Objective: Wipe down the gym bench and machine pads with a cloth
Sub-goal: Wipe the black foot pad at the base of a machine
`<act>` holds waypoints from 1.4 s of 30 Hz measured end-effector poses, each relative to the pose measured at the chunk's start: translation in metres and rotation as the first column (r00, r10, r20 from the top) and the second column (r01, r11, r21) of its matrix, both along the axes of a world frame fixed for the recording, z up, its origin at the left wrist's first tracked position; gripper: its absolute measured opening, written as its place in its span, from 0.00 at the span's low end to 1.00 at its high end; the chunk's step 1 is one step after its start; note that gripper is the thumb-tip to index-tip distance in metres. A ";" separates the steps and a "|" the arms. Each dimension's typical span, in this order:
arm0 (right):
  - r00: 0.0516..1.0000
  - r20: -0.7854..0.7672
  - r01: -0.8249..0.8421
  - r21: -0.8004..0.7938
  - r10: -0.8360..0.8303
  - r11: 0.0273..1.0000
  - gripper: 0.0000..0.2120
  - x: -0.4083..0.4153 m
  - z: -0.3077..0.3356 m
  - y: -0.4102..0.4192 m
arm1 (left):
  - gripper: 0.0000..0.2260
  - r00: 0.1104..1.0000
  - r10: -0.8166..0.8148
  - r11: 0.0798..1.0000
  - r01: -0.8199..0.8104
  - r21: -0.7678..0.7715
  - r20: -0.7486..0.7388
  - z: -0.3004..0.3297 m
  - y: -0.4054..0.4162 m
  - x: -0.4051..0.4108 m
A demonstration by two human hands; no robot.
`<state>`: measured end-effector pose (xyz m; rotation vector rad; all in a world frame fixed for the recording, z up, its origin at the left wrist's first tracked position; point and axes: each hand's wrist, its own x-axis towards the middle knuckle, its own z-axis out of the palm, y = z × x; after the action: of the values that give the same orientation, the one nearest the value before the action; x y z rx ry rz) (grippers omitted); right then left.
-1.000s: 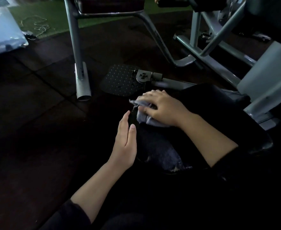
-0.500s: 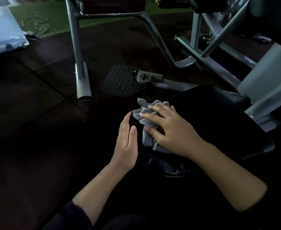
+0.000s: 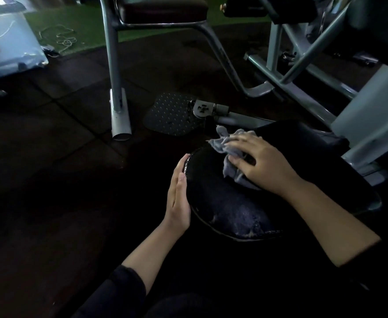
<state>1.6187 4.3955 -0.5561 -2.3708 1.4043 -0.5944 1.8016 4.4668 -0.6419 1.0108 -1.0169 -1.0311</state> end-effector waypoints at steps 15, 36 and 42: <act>0.950 -0.245 -0.186 0.056 0.194 0.981 0.22 0.058 0.014 0.018 | 0.19 0.939 -0.056 0.992 0.091 0.088 -0.339 -0.003 -0.005 -0.002; 0.962 -0.174 -0.203 0.064 0.211 0.977 0.19 0.049 0.012 0.016 | 0.21 0.946 -0.012 0.987 0.063 0.147 -0.325 -0.009 -0.009 -0.002; 0.887 -0.104 -0.448 0.043 0.450 0.893 0.19 0.013 0.010 0.059 | 0.22 0.952 0.001 0.984 0.053 0.168 -0.305 -0.006 -0.009 -0.001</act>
<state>1.6318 4.4543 -0.5466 -2.6221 0.8358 -0.3226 1.8007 4.4580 -0.6475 0.9444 -0.6973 -1.2710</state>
